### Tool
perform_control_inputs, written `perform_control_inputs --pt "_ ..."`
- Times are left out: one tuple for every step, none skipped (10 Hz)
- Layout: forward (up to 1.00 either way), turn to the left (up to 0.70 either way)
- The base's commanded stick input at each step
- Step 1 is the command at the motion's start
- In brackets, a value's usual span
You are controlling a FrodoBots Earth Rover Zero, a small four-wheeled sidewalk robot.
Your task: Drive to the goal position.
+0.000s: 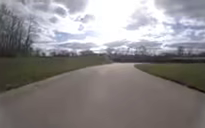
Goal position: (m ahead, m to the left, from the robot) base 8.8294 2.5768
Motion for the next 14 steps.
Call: perform_control_inputs --pt "1.0 0.0" --pt "1.0 0.0" --pt "1.0 0.0" --pt "1.0 0.0" --pt "1.0 0.0" --pt "1.0 0.0" --pt "1.0 0.0" --pt "1.0 0.0" --pt "1.0 0.0" --pt "1.0 0.0" --pt "1.0 0.0" --pt "1.0 0.0" --pt "1.0 0.0" --pt "1.0 0.0"
